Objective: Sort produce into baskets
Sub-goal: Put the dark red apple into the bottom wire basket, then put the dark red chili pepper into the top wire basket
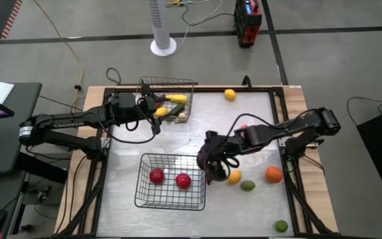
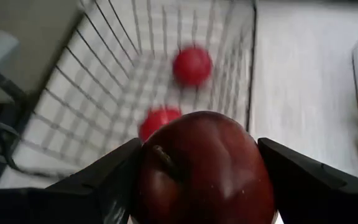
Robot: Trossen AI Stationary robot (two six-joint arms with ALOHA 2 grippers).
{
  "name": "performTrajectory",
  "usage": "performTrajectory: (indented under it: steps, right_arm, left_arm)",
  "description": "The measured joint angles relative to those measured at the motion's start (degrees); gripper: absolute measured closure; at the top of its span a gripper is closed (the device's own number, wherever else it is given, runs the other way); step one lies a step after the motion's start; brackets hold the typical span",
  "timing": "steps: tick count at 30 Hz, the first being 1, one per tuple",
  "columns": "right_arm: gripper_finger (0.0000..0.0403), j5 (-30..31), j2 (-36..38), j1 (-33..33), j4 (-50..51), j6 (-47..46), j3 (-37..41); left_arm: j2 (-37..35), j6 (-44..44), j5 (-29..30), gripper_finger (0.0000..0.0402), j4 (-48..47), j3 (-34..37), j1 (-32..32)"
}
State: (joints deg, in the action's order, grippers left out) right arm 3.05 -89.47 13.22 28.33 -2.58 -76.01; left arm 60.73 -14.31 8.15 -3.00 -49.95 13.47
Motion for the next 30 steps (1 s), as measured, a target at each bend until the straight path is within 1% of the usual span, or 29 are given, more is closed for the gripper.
performTrajectory:
  steps: [2, 6, 8, 10, 14, 16, 18, 20, 22, 24, 30]
  right_arm:
    - [0.0066, -0.1, -0.8, 0.4, -3.6, 1.3, 0.3]
    - [0.0034, -2.1, -3.3, -0.1, -4.9, 1.6, 0.5]
    - [0.0016, -3.0, -4.4, -0.2, -3.9, 1.4, 0.6]
    - [0.0008, -3.3, -4.7, -0.3, -4.0, 1.3, 0.4]
    - [0.0016, -3.3, -4.1, -0.5, -1.8, 1.8, 0.4]
    - [0.0020, -2.9, -3.1, -0.8, 2.3, 2.4, 0.1]
    - [0.0023, -0.6, -1.9, -1.3, 7.3, 2.6, -0.1]
    - [0.0023, 1.1, -1.6, -2.0, 12.7, 1.2, 0.6]
    - [0.0023, 1.2, -1.8, -2.6, 15.2, -0.3, 2.3]
    - [0.0023, 1.1, -1.9, -2.8, 15.7, -0.8, 5.0]
    - [0.0023, 1.0, -1.9, -1.2, 9.1, 1.5, 13.0]
  left_arm:
    - [0.0, 0.0, 0.0, 0.0141, 0.0, 0.0, 0.0]
    - [0.0, 0.1, 0.0, 0.0141, -0.1, 0.0, 0.0]
    - [0.0, 0.1, 0.0, 0.0141, -0.1, 0.0, 0.0]
    - [0.0, 0.1, 0.0, 0.0141, -0.2, 0.0, 0.0]
    - [0.0, 0.0, 0.1, 0.0141, -0.2, 0.0, 0.0]
    - [0.0, 0.0, 0.1, 0.0141, -0.2, 0.0, 0.0]
    - [0.0, 0.0, 0.1, 0.0141, -0.4, 0.0, 0.0]
    - [0.0, 0.0, 0.0, 0.0141, -0.5, 0.0, 0.0]
    - [0.0, 0.0, -0.2, 0.0141, -0.6, 0.0, 0.0]
    - [0.0, 0.1, -0.2, 0.0141, -0.6, 0.0, 0.0]
    - [0.0, 0.1, -0.2, 0.0141, -0.6, 0.0, 0.0]
